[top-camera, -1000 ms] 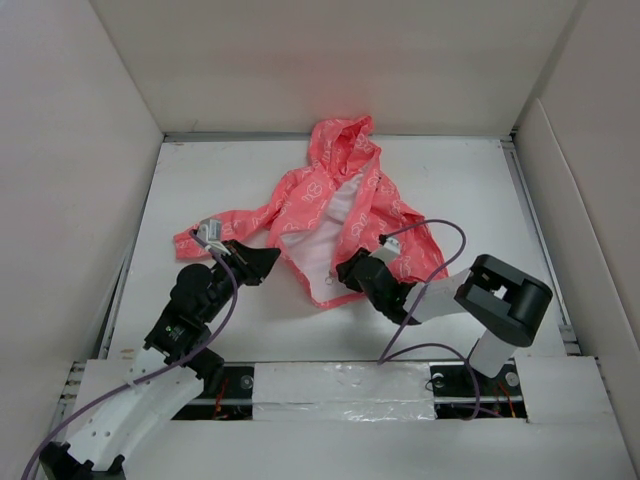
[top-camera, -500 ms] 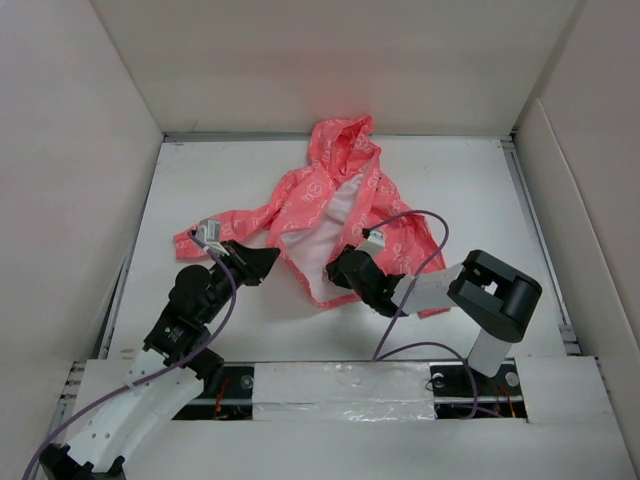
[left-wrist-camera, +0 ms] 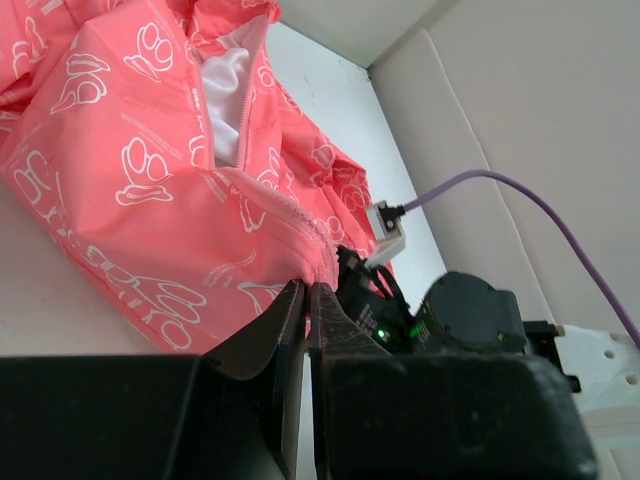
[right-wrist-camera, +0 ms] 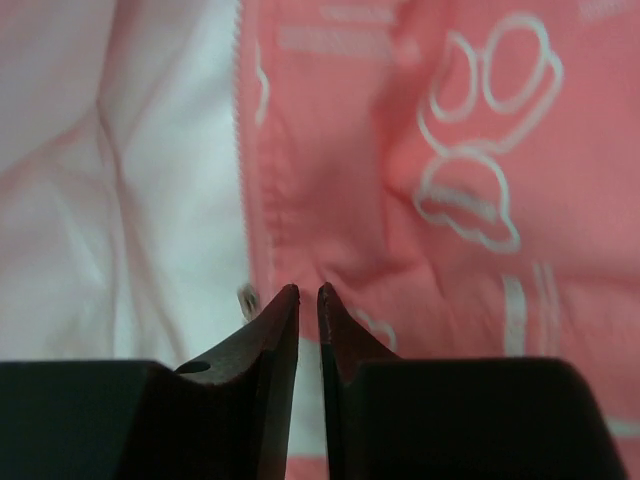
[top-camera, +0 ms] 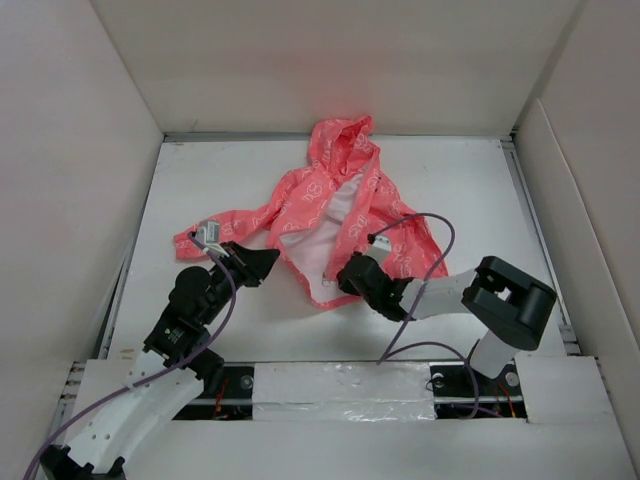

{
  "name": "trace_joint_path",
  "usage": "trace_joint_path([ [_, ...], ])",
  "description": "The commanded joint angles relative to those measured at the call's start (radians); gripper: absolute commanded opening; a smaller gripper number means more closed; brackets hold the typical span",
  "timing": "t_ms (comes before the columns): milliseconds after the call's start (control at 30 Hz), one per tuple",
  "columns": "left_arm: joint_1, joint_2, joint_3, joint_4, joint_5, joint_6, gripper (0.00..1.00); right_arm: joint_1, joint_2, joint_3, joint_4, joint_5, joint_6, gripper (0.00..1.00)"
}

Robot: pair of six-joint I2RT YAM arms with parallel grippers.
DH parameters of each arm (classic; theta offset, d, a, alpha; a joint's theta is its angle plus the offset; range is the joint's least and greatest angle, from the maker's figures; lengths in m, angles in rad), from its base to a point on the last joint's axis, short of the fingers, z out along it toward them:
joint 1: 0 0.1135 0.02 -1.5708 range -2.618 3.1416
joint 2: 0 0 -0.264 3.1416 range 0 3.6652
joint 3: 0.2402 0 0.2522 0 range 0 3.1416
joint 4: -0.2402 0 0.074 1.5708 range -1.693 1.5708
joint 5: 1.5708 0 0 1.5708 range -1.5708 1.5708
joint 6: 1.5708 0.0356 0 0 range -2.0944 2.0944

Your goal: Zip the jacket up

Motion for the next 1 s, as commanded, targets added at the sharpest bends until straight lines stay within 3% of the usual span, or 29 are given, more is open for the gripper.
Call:
trace_joint_path([
  [0,0.007,0.0,0.002,0.051,0.014,0.012,0.0,0.046,-0.081,-0.062,-0.005,-0.012,0.014,0.14],
  [100,0.007,0.011,-0.012,0.082,0.025,0.003,0.0,0.055,-0.088,-0.073,-0.072,0.043,0.014,0.14],
  [200,0.007,0.017,-0.011,0.093,0.032,0.001,0.0,0.055,-0.095,-0.033,-0.114,0.116,-0.07,0.36],
  [233,0.007,0.017,-0.006,0.088,0.031,0.003,0.0,0.055,-0.094,-0.013,-0.146,0.126,-0.097,0.5],
  [333,0.007,0.016,-0.008,0.086,0.026,0.004,0.0,0.055,-0.045,0.096,-0.233,0.123,-0.194,0.62],
  [467,0.007,0.016,-0.02,0.109,0.031,-0.005,0.0,0.055,-0.011,0.173,-0.249,0.145,-0.294,0.61],
  [700,0.007,0.004,-0.014,0.091,0.02,0.01,0.0,0.055,0.121,0.355,-0.379,0.211,-0.372,0.46],
  [967,0.007,-0.009,-0.014,0.085,0.018,0.014,0.0,0.043,0.224,0.435,-0.454,0.197,-0.388,0.45],
])
